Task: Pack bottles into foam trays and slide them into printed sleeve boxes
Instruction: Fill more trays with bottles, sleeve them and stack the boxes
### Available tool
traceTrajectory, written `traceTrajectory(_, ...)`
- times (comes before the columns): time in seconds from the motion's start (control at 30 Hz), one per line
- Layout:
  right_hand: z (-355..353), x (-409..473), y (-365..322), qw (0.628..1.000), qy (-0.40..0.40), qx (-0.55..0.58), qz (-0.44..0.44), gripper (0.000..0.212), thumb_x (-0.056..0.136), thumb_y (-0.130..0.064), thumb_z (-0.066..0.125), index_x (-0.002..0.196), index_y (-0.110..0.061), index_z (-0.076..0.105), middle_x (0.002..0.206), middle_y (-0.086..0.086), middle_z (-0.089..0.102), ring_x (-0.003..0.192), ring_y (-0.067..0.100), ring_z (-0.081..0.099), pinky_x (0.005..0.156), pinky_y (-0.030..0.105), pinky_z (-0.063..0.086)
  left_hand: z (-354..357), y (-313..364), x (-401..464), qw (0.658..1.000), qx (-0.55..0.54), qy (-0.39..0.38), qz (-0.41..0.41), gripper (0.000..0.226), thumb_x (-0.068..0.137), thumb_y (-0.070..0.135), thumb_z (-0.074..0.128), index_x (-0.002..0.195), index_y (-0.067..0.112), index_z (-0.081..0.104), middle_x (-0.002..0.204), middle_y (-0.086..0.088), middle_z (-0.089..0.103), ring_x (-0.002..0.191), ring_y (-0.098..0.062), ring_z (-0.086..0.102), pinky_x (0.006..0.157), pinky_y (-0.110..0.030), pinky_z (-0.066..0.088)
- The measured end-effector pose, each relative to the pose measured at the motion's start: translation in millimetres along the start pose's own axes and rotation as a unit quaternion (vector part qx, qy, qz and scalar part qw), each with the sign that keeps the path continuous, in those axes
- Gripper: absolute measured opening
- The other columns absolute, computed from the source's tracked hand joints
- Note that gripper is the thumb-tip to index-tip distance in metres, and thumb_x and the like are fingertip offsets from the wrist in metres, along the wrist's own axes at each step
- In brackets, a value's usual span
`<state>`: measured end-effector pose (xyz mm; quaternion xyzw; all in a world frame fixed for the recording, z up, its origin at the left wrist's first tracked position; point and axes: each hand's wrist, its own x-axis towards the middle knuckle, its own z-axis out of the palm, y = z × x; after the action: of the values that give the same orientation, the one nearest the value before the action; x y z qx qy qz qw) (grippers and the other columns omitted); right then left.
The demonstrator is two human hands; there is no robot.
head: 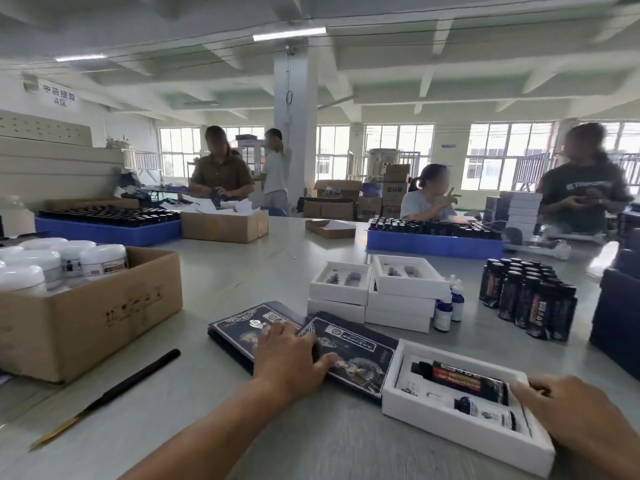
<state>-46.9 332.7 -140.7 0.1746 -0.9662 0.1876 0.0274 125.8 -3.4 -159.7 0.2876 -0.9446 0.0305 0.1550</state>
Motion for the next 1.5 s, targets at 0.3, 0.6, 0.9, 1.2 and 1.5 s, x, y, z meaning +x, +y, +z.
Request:
traceTrajectory(0.3,-33,-5,35,0.992,-0.077,0.097,0.023,0.049,0.090,-0.055,0.059,0.059,-0.023,0.079,0.062,-0.005,0.073,0.059,0.010,0.067,0.058,0.023,0.046,-8,38,-8,0.907,-0.406,0.110,-0.012,0.057,0.079,0.046,0.074,0.130,0.035,0.051,0.118,0.004,0.052,0.098,-0.008,0.057,0.087,-0.029,0.052)
traceTrajectory(0.6,-14,-4,41,0.992,-0.009,0.125,0.024,0.052,0.095,-0.048,0.058,0.067,-0.008,0.076,0.064,0.001,0.073,0.065,0.017,0.067,0.061,0.027,0.046,-18,54,-13,0.840,-0.507,0.191,0.026,0.029,0.086,0.029,0.069,0.113,0.039,0.063,0.110,0.024,0.051,0.101,-0.003,0.056,0.077,-0.020,0.053)
traceTrajectory(0.9,-11,2,48,0.993,0.015,0.115,0.011,0.056,0.095,-0.049,0.057,0.054,-0.012,0.065,0.056,-0.005,0.068,0.051,0.007,0.058,0.053,0.023,0.041,-20,68,-11,0.846,-0.479,0.232,0.011,0.024,0.087,0.028,0.068,0.107,0.041,0.065,0.096,0.013,0.055,0.079,-0.001,0.060,0.053,-0.010,0.045)
traceTrajectory(1.2,-9,2,47,0.994,0.012,0.104,0.009,0.051,0.098,-0.045,0.054,0.060,-0.013,0.067,0.061,-0.002,0.068,0.053,0.009,0.058,0.052,0.022,0.041,-26,82,-24,0.803,-0.578,0.144,0.023,0.026,0.084,0.026,0.073,0.103,0.041,0.066,0.097,0.003,0.067,0.093,-0.015,0.067,0.071,-0.026,0.058)
traceTrajectory(1.5,-4,0,45,0.994,0.034,0.103,0.019,0.053,0.099,-0.045,0.052,0.056,-0.016,0.062,0.057,-0.007,0.062,0.052,0.006,0.054,0.050,0.022,0.037,-25,94,-34,0.741,-0.655,-0.143,-0.043,0.050,0.071,0.016,0.081,0.115,0.030,0.063,0.089,0.001,0.076,0.078,-0.008,0.071,0.069,-0.026,0.043)
